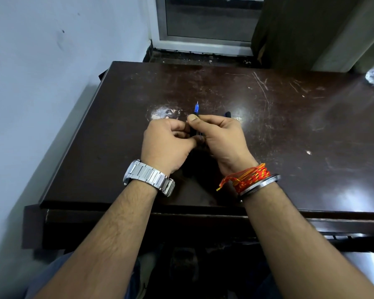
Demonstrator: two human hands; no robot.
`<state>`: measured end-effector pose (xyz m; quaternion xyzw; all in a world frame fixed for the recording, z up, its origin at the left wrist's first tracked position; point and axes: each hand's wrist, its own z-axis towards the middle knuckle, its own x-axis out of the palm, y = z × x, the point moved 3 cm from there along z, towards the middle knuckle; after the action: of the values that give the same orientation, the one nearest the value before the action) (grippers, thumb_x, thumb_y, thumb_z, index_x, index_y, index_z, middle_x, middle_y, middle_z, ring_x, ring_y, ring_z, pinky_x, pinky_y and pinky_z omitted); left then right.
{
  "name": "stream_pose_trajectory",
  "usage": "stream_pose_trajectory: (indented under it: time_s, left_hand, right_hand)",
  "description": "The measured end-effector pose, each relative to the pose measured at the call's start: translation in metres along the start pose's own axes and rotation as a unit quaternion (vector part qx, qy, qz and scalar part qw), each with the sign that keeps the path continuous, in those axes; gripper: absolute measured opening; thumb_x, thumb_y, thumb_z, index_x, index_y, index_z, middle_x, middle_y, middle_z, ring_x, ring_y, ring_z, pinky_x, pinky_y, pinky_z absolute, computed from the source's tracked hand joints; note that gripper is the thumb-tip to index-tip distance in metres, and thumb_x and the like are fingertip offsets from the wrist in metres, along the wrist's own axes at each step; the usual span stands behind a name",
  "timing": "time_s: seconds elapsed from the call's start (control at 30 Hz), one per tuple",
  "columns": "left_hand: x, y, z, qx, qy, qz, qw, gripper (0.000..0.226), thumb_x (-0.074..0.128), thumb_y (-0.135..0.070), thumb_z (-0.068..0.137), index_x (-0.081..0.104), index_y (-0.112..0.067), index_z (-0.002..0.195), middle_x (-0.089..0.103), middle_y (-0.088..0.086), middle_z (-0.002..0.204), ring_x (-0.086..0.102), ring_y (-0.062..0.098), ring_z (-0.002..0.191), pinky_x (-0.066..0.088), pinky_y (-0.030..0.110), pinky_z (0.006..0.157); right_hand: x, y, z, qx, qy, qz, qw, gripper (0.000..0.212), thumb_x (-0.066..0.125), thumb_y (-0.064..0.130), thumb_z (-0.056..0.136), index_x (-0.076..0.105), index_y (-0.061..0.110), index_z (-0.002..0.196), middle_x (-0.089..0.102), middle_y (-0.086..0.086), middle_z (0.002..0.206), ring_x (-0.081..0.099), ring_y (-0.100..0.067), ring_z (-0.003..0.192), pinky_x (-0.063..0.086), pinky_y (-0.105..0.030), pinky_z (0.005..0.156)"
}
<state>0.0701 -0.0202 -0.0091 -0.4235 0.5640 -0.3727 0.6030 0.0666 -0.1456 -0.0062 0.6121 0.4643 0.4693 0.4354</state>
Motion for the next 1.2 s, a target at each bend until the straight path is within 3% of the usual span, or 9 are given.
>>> stream_pose_trajectory:
  time_s: [0.2,0.3,0.37,0.47,0.53,0.6,0.9,1.03,1.2]
  left_hand:
    - [0.002,-0.001,-0.001,0.014,-0.001,0.007,1.000,0.015,0.082,-0.028,0.062,0.076,-0.019,0.071,0.068,-0.004,0.055,0.056,0.004,0.041,0.043,0.021,0.049]
    - [0.000,0.001,0.001,0.005,-0.023,0.014,1.000,0.019,0.083,-0.035,0.059,0.074,-0.023,0.070,0.071,-0.006,0.060,0.059,0.002,0.044,0.046,0.021,0.049]
    - [-0.001,0.003,0.004,-0.008,-0.036,-0.001,0.999,0.018,0.087,-0.033,0.061,0.072,-0.028,0.070,0.072,-0.007,0.062,0.063,0.005,0.048,0.052,0.025,0.053]
    - [-0.004,0.006,0.006,-0.011,-0.061,-0.003,0.998,0.018,0.088,-0.032,0.060,0.071,-0.032,0.066,0.070,-0.010,0.060,0.067,0.005,0.055,0.059,0.032,0.059]
    - [-0.006,0.006,0.007,-0.013,-0.068,0.000,0.998,0.019,0.087,-0.033,0.060,0.069,-0.035,0.065,0.070,-0.011,0.064,0.070,0.007,0.062,0.062,0.037,0.065]
    - [-0.005,0.007,0.006,-0.016,-0.065,0.003,0.998,0.018,0.087,-0.032,0.061,0.069,-0.035,0.067,0.070,-0.011,0.065,0.070,0.007,0.065,0.063,0.039,0.067]
    - [-0.002,0.007,0.005,-0.020,-0.045,0.017,0.999,0.018,0.088,-0.029,0.064,0.072,-0.029,0.072,0.068,-0.011,0.062,0.064,0.005,0.055,0.057,0.028,0.059]
    - [-0.001,0.008,0.005,-0.022,-0.035,0.013,0.999,0.018,0.088,-0.030,0.063,0.074,-0.028,0.073,0.068,-0.012,0.059,0.064,0.007,0.054,0.057,0.029,0.058]
    - [0.000,0.007,0.004,-0.022,-0.017,0.012,1.000,0.019,0.087,-0.029,0.064,0.069,-0.036,0.060,0.065,-0.018,0.052,0.063,0.004,0.053,0.057,0.029,0.058]
  right_hand:
    - [-0.003,-0.001,0.002,-0.012,-0.010,-0.008,1.000,0.012,0.084,0.023,0.078,0.080,0.012,0.076,0.074,-0.018,0.073,0.065,-0.018,0.052,0.055,-0.029,0.053]
    - [-0.003,-0.001,0.003,-0.028,-0.010,-0.048,0.998,0.022,0.083,0.036,0.078,0.080,0.015,0.075,0.075,-0.006,0.067,0.065,-0.013,0.055,0.053,-0.026,0.054]
    - [-0.010,0.000,0.007,-0.051,-0.058,-0.125,0.989,0.030,0.075,0.045,0.082,0.078,0.018,0.071,0.070,0.005,0.060,0.062,-0.008,0.055,0.050,-0.025,0.055]
    - [-0.025,0.006,0.011,-0.090,-0.119,-0.307,0.940,0.019,0.066,0.037,0.089,0.078,0.023,0.084,0.072,0.011,0.072,0.069,-0.007,0.076,0.053,-0.024,0.072]
    - [-0.028,0.009,0.008,-0.093,-0.127,-0.386,0.909,0.017,0.063,0.025,0.088,0.078,0.022,0.095,0.075,0.005,0.088,0.070,-0.015,0.090,0.053,-0.024,0.081]
    - [-0.030,0.009,0.006,-0.084,-0.126,-0.428,0.891,0.019,0.062,0.021,0.086,0.077,0.021,0.097,0.076,-0.004,0.096,0.070,-0.025,0.095,0.056,-0.034,0.088]
    - [-0.015,0.006,-0.003,-0.071,-0.104,-0.562,0.817,0.028,0.069,0.043,0.082,0.073,0.016,0.093,0.072,-0.006,0.092,0.069,-0.031,0.087,0.059,-0.041,0.075]
    - [-0.014,0.005,-0.002,-0.079,-0.108,-0.547,0.826,0.024,0.066,0.037,0.084,0.073,0.014,0.091,0.072,-0.006,0.089,0.069,-0.032,0.086,0.058,-0.038,0.074]
    - [-0.023,0.008,0.006,-0.109,-0.134,-0.406,0.898,0.019,0.065,0.031,0.088,0.076,0.017,0.095,0.071,0.006,0.075,0.068,-0.019,0.082,0.049,-0.025,0.072]
